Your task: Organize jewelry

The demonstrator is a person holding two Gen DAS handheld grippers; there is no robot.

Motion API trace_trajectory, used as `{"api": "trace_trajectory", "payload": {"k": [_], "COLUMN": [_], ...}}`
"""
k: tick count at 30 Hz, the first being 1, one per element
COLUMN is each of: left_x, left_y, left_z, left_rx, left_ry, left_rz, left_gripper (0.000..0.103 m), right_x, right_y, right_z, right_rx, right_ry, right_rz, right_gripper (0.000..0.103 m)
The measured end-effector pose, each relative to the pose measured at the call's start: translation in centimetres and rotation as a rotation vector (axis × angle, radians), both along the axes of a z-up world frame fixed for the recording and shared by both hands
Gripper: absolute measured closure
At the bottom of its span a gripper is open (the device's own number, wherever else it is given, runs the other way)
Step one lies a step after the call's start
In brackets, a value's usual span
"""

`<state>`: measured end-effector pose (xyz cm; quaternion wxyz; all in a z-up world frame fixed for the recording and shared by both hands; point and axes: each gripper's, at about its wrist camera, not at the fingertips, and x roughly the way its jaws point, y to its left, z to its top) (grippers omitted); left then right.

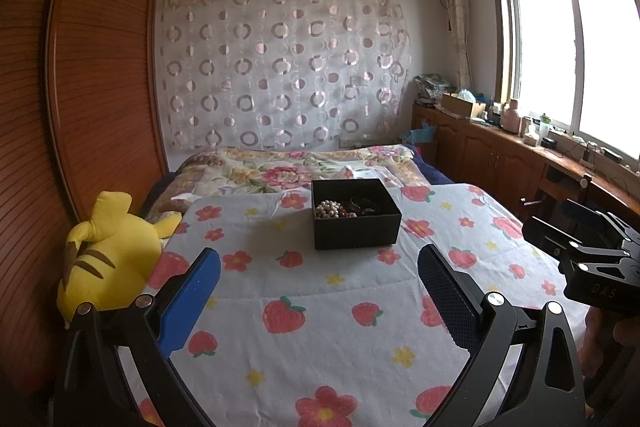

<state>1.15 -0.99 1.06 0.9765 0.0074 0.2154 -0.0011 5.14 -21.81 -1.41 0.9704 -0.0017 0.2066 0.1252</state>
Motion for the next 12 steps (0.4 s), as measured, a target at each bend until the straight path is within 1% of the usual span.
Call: {"api": "trace_trajectory", "payload": {"k": [7,12], "left_x": [0.03,-0.34], "left_y": [0.17,-0.16], "left_z": [-0.07,0.43], "left_rx": [-0.003,-0.007], "left_ry": [-0.001,-0.014], "left_rz": [-0.003,-0.002], "left_gripper": [0.008,0.008], "right_x": [0.04,0.07], "right_y": [0.00,-0.01], "right_z": [-0.05,-0.09], "right_rx": [0.000,0.001], "right_ry": [0.000,0.000], "right_rz": [-0.001,-0.001], "right_gripper": [0.002,0.002]}}
